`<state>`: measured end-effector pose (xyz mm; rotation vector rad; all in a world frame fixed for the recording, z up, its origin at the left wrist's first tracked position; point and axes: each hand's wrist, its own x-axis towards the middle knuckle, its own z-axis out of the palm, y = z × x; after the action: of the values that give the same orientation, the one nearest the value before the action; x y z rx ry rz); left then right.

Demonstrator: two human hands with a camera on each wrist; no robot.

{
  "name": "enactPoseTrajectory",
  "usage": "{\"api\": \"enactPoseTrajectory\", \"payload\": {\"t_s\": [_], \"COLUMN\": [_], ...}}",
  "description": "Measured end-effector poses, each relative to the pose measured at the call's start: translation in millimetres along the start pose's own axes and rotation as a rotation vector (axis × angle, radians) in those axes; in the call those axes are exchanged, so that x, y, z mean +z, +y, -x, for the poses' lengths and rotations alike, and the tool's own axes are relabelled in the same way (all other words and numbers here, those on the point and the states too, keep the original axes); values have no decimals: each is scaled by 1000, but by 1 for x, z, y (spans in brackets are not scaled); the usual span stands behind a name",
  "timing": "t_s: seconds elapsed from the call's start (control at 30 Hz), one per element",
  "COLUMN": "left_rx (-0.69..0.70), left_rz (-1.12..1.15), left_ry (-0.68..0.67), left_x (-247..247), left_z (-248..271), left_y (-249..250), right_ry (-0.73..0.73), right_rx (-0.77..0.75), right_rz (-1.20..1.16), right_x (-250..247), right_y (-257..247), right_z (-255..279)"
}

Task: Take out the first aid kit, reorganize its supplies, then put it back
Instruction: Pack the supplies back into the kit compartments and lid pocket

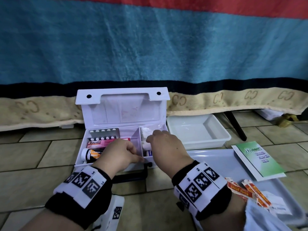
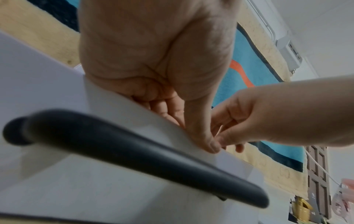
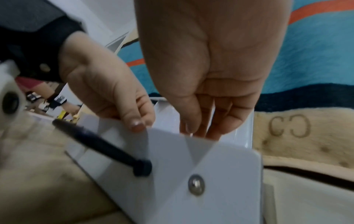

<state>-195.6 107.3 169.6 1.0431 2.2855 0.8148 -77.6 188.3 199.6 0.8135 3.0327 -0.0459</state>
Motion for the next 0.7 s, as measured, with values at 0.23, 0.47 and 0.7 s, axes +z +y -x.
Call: {"api": "enactPoseTrajectory", "payload": {"t_s": [0.23,0.47,0.7], "left_rx": [0,39,391], "left_rz": [-17,-252,-310], "left_ry": [-3,132,191], "left_x": [-1,12,58], "left_z": [4,14,43], "left_y": [5,16,65], "right_ry": [163,109,-269], "right_rx": [187,589,789], "right_rz": [-217,-326,-232], "right_x": [-9,-2,34], "right_y": [40,124,155], "right_z": [30,114,178]}}
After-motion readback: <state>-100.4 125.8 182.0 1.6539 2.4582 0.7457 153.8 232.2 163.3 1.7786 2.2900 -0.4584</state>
